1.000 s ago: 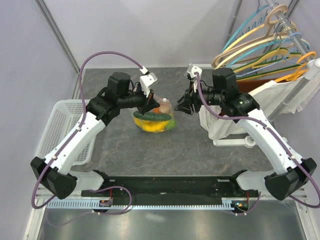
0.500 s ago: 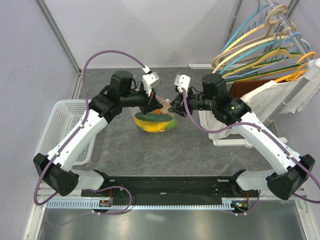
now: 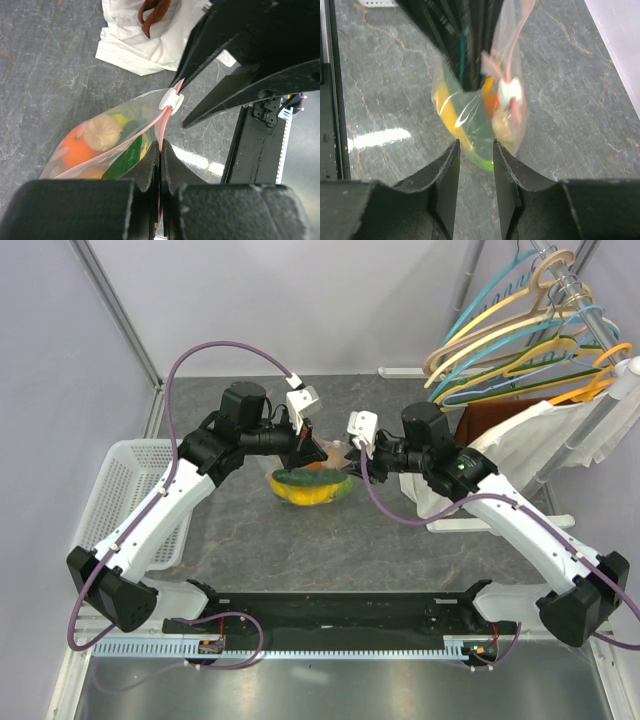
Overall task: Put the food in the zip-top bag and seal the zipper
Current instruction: Zip the zipper food storage bag at the center of the board.
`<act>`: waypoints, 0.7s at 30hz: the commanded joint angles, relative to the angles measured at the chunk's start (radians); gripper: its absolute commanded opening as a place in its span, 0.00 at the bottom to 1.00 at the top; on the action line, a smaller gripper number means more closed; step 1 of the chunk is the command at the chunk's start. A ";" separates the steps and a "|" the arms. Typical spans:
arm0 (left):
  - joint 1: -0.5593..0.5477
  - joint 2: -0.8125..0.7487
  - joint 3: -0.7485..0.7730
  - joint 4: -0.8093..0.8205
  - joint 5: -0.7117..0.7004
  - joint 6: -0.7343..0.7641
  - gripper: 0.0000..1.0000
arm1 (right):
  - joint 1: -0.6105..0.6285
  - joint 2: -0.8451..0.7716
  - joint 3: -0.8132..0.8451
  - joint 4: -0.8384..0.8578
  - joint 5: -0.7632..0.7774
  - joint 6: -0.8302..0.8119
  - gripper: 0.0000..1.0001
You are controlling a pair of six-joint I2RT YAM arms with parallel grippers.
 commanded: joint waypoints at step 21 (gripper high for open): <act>0.003 0.006 0.062 -0.033 0.125 0.040 0.02 | 0.003 -0.009 0.023 0.134 -0.014 0.054 0.56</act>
